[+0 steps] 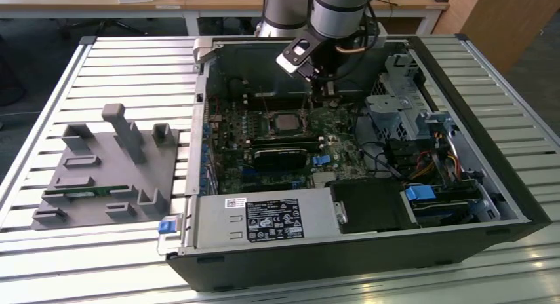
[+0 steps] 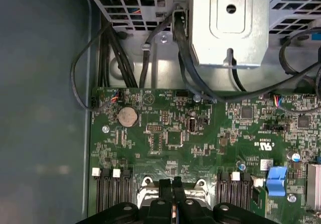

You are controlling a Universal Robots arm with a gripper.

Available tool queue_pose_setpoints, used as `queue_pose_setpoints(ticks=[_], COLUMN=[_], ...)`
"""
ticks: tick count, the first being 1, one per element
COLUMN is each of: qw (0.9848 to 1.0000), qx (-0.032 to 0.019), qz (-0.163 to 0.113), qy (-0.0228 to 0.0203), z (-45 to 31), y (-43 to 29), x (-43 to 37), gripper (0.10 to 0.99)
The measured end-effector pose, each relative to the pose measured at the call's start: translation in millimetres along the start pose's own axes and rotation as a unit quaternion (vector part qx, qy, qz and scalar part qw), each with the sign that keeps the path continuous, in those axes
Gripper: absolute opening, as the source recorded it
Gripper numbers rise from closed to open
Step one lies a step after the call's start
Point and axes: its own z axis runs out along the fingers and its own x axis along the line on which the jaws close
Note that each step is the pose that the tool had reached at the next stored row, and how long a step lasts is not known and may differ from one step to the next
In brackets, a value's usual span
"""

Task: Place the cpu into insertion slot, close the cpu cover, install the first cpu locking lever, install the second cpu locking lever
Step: 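Close the cpu cover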

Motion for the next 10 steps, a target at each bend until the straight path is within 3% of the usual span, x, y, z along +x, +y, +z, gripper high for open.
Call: queue_pose_setpoints(ticks=[10], qw=[1.0], qx=[0.0], qz=[0.0], qy=[0.0], z=[0.3], y=[-13.3], x=[0.1], gripper=[0.153])
